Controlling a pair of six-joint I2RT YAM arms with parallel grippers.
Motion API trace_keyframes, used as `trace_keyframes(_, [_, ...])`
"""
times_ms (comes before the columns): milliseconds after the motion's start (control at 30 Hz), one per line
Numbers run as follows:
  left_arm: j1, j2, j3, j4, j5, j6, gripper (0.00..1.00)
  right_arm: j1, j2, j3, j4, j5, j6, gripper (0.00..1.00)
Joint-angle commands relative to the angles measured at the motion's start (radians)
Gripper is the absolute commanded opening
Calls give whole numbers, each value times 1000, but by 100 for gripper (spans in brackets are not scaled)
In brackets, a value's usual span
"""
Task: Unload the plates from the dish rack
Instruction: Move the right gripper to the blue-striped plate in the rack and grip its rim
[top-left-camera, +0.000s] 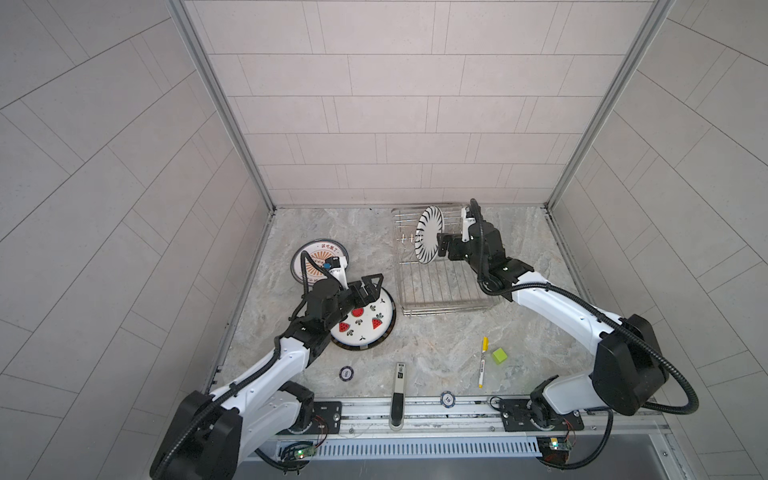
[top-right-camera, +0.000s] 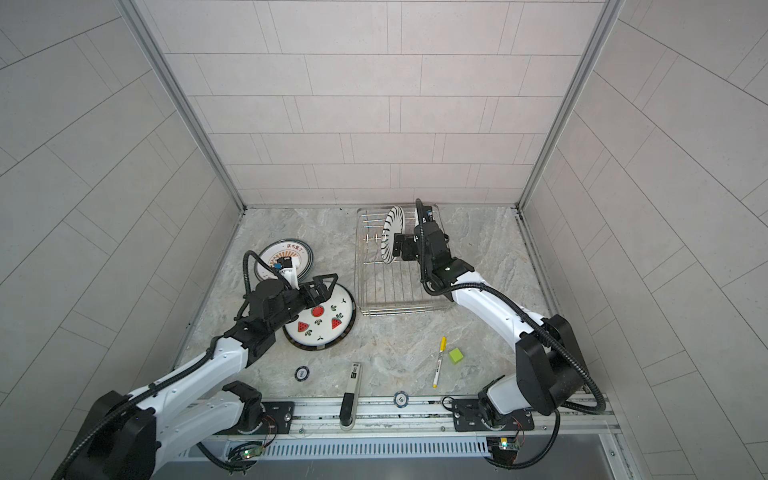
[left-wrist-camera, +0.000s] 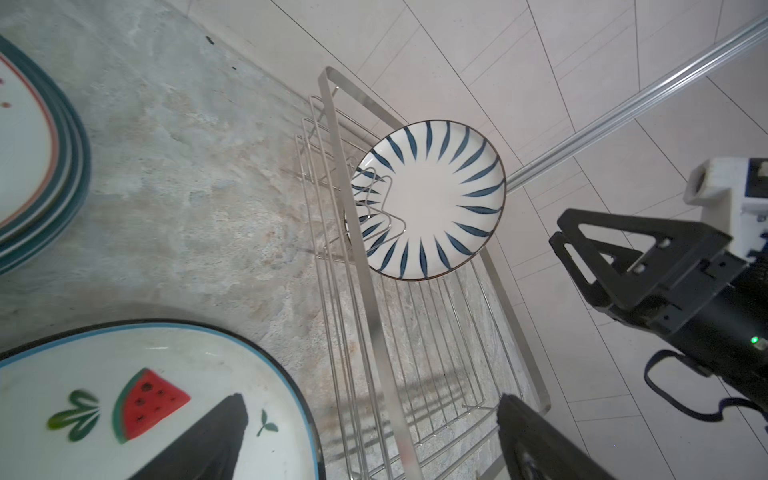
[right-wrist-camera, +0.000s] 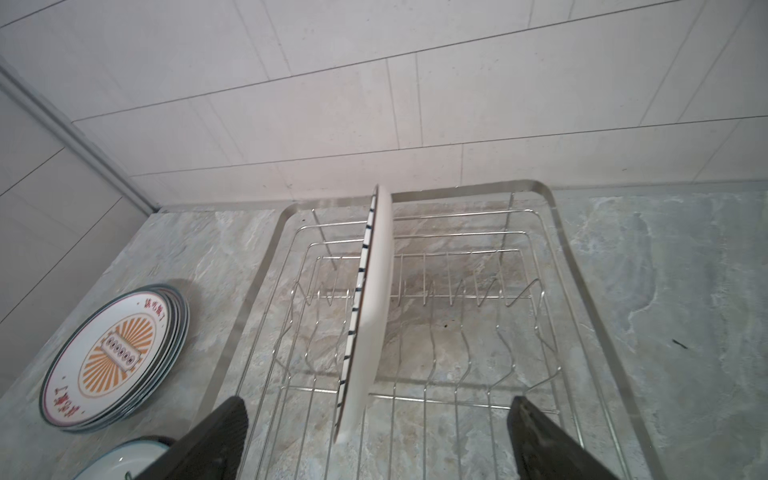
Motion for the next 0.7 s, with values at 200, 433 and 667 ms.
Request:
trace_keyframes(200, [-50, 197, 100, 237, 46, -14, 100, -23, 201, 286, -248, 72, -17, 84])
trace_keyframes(433, [-82, 278, 155, 194, 5, 4, 100, 8, 370, 481, -390, 186, -41, 69])
trace_keyframes(667, [-90, 320, 169, 198, 18, 1, 100, 39, 476, 608, -469, 263, -42, 53])
